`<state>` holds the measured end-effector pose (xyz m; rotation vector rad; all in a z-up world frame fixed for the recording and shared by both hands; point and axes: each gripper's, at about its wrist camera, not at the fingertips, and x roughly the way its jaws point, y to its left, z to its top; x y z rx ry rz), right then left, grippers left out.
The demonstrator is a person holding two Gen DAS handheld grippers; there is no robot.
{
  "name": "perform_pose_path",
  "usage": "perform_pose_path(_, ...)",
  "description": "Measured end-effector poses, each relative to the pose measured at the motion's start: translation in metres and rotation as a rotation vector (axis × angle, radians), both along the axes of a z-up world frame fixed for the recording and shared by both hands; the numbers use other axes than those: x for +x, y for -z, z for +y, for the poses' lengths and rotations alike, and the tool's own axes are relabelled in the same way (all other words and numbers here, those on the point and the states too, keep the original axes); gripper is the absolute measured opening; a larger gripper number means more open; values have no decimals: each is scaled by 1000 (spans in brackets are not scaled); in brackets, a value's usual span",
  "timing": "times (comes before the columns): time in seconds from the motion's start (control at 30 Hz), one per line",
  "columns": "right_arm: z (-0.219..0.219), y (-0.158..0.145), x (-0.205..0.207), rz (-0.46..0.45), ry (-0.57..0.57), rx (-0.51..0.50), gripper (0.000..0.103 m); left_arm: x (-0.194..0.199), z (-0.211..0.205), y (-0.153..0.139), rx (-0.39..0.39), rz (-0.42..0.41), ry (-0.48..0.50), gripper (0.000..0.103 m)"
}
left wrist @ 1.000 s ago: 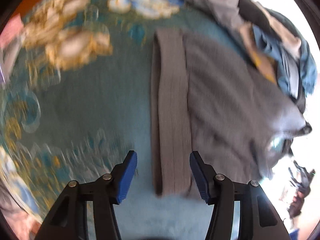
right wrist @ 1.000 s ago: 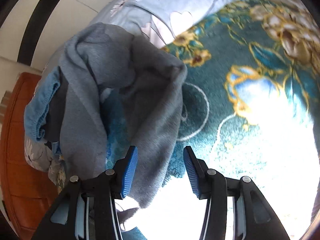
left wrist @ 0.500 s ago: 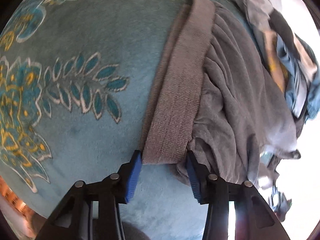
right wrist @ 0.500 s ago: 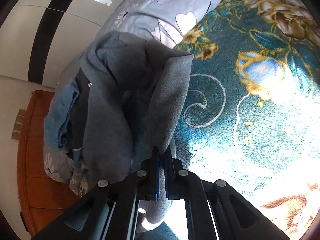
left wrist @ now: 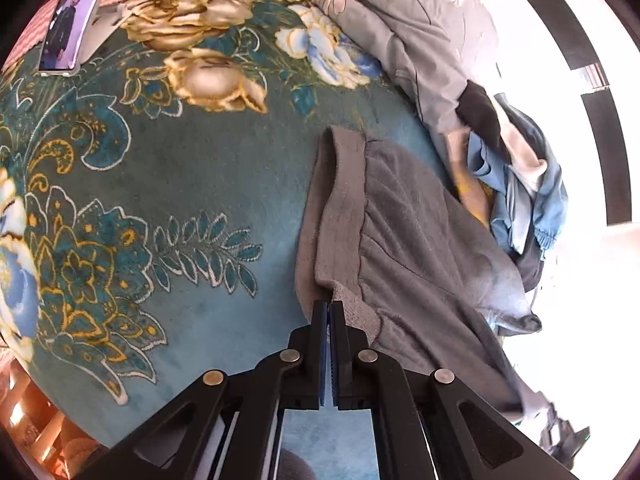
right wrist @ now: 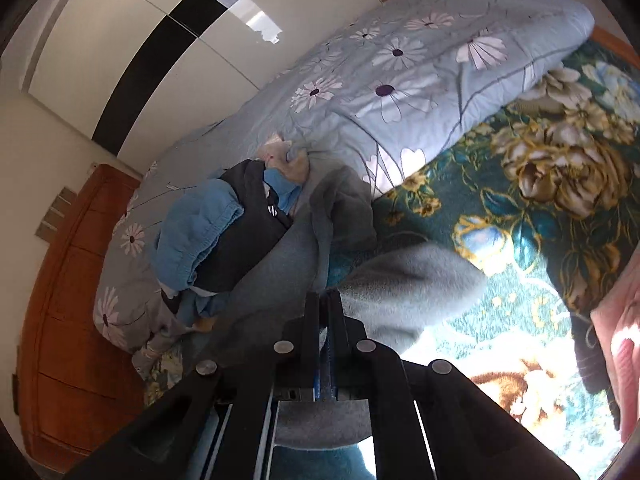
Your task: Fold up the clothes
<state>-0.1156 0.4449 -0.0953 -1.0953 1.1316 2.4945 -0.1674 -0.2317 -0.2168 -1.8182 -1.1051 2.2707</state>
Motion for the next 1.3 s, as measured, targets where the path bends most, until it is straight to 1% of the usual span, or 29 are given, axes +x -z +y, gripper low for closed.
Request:
perform_pose_path(0.03, 1, 2, -18, -12, -7, 9, 3, 1, -2, 6, 8, -7, 1, 2)
perform_pose_path(0.1, 4, 11, -58, -54, -6, 26, 3, 2, -3, 16, -10, -9, 12, 2)
perform_pose_path(0.17, 5, 36, -94, -123, -24, 8, 4, -2, 0, 20, -48, -10, 24, 2)
perform_pose_path(0.27, -2, 77, -133, -243, -89, -24, 7, -3, 1, 33, -43, -28, 12, 2)
perform_pose_path(0.33, 3, 82, -122, -245, -82, -29, 7, -4, -1, 38, -41, -40, -4, 1)
perform_pose_path(0.37, 6, 85, -116, -247, -79, -31, 11, -5, -3, 40, -65, -45, -10, 1)
perform_pose_path(0.4, 8, 88, -111, -248, -76, -34, 17, -6, -5, 41, -94, -51, -15, 1)
perform_pose_path(0.43, 11, 91, -105, -249, -73, -36, 39, -7, -8, 43, -101, -58, -22, 1)
perform_pose_path(0.47, 14, 93, -99, -250, -69, -39, 54, -7, -12, 46, -85, -67, -31, 1)
perform_pose_path(0.6, 25, 104, -76, -255, -56, -49, 54, -5, -17, 49, -51, -103, -34, 1)
perform_pose_path(0.67, 30, 110, -65, -258, -49, -54, 54, 0, -13, 51, -2, -120, -45, 2)
perform_pose_path(0.77, 37, 119, -48, -262, -41, -65, 54, 7, -2, 61, 62, -205, -56, 7)
perform_pose_path(0.8, 34, 128, -44, -266, -46, -91, 54, 8, 3, 63, 78, -226, -59, 14)
perform_pose_path(0.83, 31, 136, -40, -271, -52, -118, 54, 9, 8, 65, 84, -244, -62, 26)
perform_pose_path(0.87, 27, 145, -36, -275, -57, -144, 54, 10, 14, 67, 79, -263, -62, 32)
perform_pose_path(0.9, 24, 153, -32, -278, -58, -171, 54, 11, 20, 68, 70, -281, -62, 41)
perform_pose_path(0.93, 23, 159, -27, -273, -35, -196, 54, 11, 26, 69, 56, -298, -64, 47)
perform_pose_path(1.0, 21, 171, -20, -267, 9, -247, 55, 12, 35, 73, 35, -321, -67, 51)
perform_pose_path(1.03, 22, 176, -17, -264, 31, -273, 55, 11, 40, 76, 32, -326, -67, 53)
perform_pose_path(1.1, 24, 183, -15, -255, 78, -311, 55, 13, 47, 84, 49, -351, -74, 54)
perform_pose_path(1.13, 25, 185, -14, -249, 101, -330, 57, 13, 50, 88, 59, -364, -78, 54)
perform_pose_path(1.2, 26, 184, -14, -229, 134, -365, 58, 15, 57, 95, 77, -384, -88, 54)
perform_pose_path(1.23, 26, 184, -14, -224, 142, -371, 58, 16, 59, 97, 81, -389, -86, 54)
perform_pose_path(1.3, 26, 183, -13, -214, 161, -384, 58, 18, 62, 98, 94, -371, -105, 54)
